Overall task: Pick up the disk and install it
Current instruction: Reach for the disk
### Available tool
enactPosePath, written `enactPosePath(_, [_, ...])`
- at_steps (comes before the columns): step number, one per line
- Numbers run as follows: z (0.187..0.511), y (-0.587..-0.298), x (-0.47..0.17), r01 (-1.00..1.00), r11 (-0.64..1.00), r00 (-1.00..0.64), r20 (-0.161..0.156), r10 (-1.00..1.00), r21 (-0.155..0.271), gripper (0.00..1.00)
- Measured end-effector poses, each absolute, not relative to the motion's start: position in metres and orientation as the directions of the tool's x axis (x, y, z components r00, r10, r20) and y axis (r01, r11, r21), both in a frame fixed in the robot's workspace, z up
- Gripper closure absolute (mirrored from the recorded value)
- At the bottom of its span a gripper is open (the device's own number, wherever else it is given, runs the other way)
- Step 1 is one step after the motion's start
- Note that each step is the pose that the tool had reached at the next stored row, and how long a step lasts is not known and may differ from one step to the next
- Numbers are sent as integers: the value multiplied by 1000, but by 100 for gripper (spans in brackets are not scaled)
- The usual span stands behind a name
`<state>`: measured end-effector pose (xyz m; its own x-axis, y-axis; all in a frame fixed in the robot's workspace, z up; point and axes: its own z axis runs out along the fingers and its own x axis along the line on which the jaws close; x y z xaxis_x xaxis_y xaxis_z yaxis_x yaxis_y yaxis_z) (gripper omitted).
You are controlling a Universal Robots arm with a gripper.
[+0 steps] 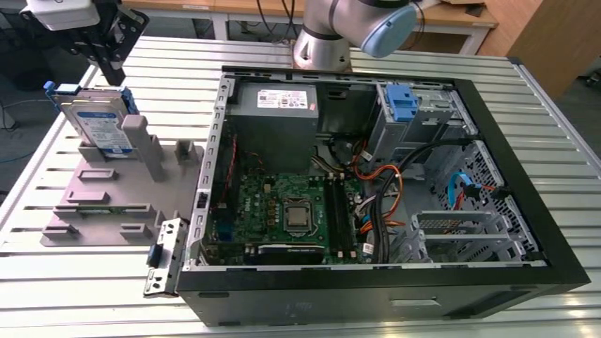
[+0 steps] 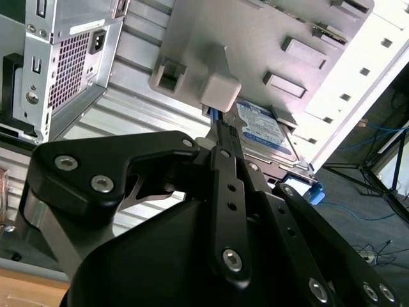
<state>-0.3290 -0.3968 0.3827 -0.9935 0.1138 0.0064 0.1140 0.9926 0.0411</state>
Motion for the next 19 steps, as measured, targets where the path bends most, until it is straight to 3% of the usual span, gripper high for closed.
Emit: enactPosePath(19, [378, -386, -360, 118, 992, -993, 7, 118, 41, 89])
